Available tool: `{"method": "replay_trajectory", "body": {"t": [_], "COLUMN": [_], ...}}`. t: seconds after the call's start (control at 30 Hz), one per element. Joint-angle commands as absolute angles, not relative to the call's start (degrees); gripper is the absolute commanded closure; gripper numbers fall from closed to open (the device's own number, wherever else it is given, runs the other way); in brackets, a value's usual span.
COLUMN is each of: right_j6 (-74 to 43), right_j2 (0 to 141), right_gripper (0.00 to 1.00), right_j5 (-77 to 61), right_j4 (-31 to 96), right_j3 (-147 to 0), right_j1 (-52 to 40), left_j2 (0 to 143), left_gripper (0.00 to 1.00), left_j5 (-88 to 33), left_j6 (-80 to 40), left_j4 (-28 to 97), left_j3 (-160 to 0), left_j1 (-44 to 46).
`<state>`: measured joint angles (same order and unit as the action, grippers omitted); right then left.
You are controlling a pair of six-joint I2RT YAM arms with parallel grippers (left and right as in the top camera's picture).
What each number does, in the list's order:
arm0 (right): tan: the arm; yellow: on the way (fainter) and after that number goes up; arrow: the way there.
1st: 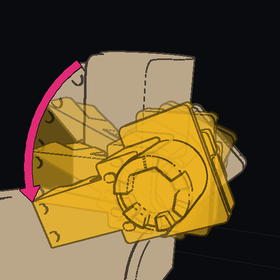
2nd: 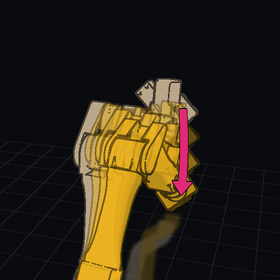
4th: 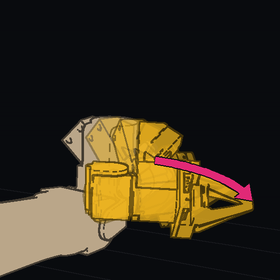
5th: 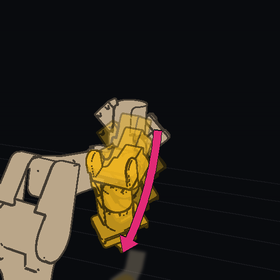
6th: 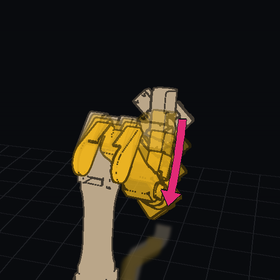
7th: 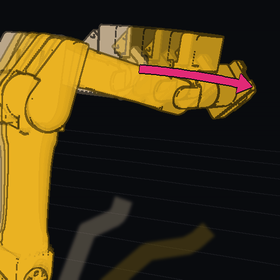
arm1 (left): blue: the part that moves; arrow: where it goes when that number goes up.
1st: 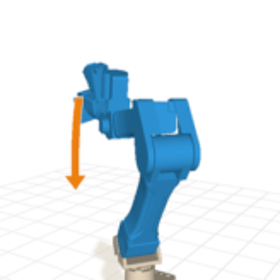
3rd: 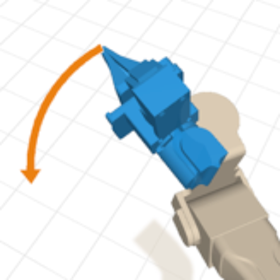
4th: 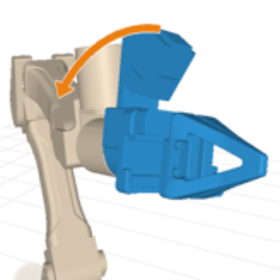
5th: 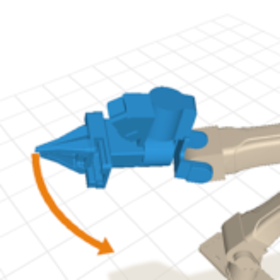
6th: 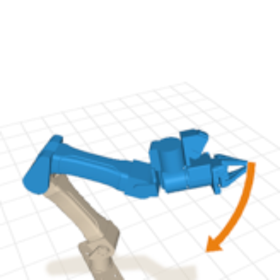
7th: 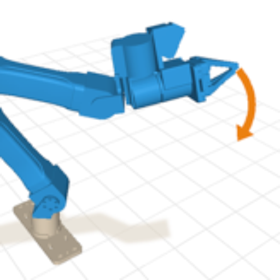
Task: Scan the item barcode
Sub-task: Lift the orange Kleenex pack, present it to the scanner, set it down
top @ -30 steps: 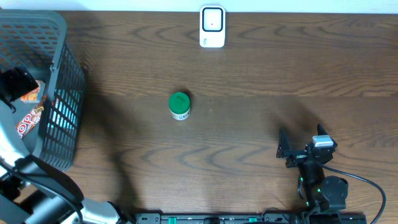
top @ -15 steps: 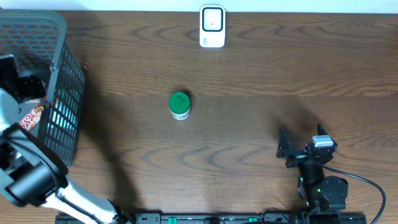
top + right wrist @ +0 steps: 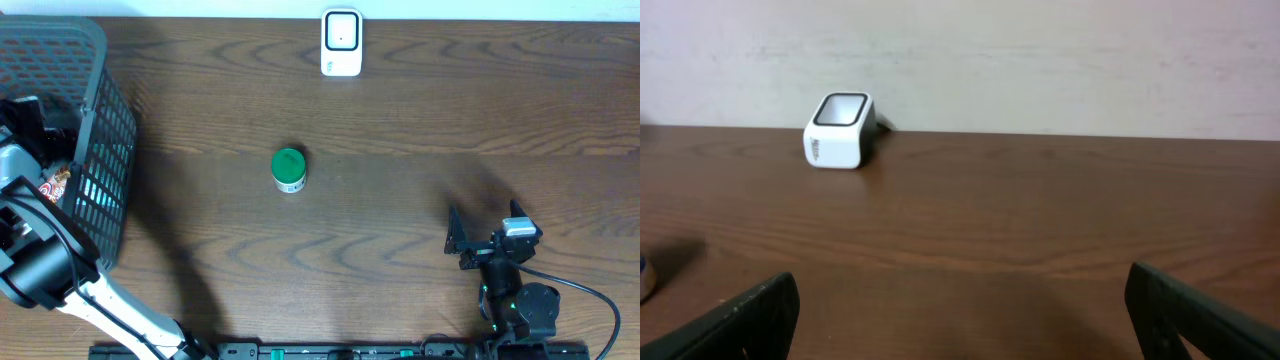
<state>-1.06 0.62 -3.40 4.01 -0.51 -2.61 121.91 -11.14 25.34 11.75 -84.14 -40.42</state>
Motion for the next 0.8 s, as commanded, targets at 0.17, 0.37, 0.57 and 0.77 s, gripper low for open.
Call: {"method": "replay_trajectory", "body": {"t": [0.17, 0.37, 0.57, 0.77], "right_j6": [-1.85, -1.85, -1.85, -1.85], "right_j2": [0.32, 0.32, 0.32, 0.32], "right_gripper": [0.01, 0.01, 0.01, 0.01], "right_j5": [-3.29, -3.29, -3.29, -3.29], "right_j4": [4.05, 4.05, 4.05, 4.05], "right_j3": [-0.32, -0.32, -0.32, -0.32], "right_j1": [-2.72, -2.72, -2.72, -2.72], "left_j2": [124.75, 124.57, 119.13, 104.73], "left_gripper": [0.32, 0.5, 0.57, 0.57], "left_j5": [-11.35, -11.14, -11.14, -11.16], "left_j6": [24.14, 20.82, 17.19, 13.76], "left_j4": [13.08, 13.65, 14.28, 14.26], "left_j3": [-84.29, -84.29, -84.29, -84.29], "left_j1": [-40.71, -40.71, -40.71, -40.71]}}
